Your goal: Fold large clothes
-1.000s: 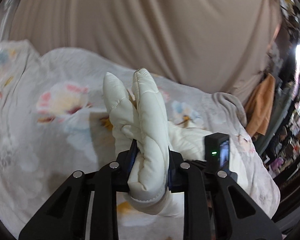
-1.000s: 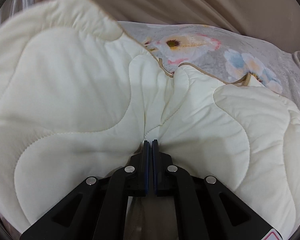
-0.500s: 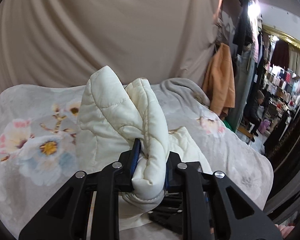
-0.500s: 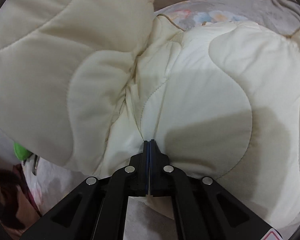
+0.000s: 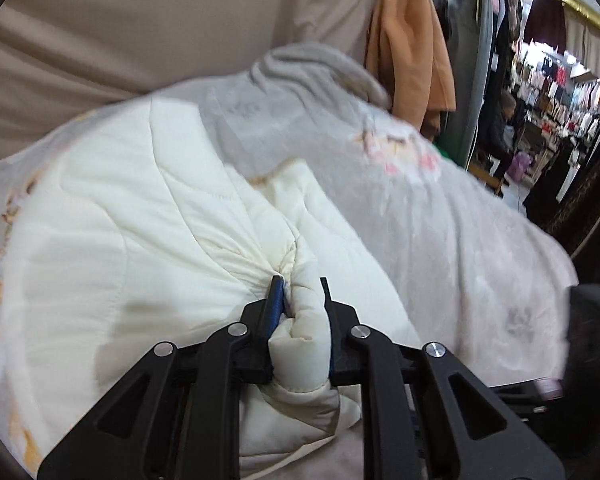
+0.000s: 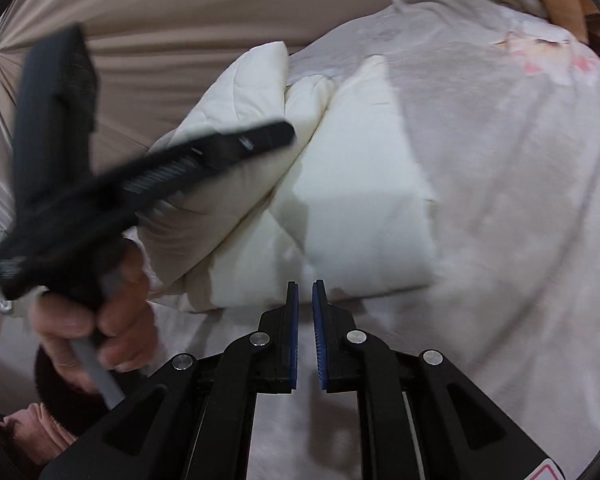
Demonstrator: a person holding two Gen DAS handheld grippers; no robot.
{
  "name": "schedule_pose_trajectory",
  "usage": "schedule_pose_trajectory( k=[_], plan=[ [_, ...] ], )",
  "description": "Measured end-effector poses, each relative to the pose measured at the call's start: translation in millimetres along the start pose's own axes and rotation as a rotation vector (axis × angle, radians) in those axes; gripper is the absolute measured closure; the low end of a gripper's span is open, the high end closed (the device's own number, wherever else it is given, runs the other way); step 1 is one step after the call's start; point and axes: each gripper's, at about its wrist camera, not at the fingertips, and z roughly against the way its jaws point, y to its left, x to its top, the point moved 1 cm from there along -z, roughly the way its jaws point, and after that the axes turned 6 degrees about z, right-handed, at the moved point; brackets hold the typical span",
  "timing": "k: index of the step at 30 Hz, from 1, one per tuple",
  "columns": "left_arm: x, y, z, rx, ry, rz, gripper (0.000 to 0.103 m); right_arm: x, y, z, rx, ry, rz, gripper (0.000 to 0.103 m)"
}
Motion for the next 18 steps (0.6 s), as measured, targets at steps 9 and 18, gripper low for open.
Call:
schedule_pose_trajectory(
  k=[9, 18],
  plan=[
    [-14, -5, 28, -0.017, -0.031, -0.047, 0.067, 33, 2, 39, -0.023, -0.089, 0.027, 0.079],
    [-55, 47, 143, 0.139, -0.181, 0.062, 0.011, 78, 32, 37, 0.092, -0.116, 0.110, 0.023]
  ],
)
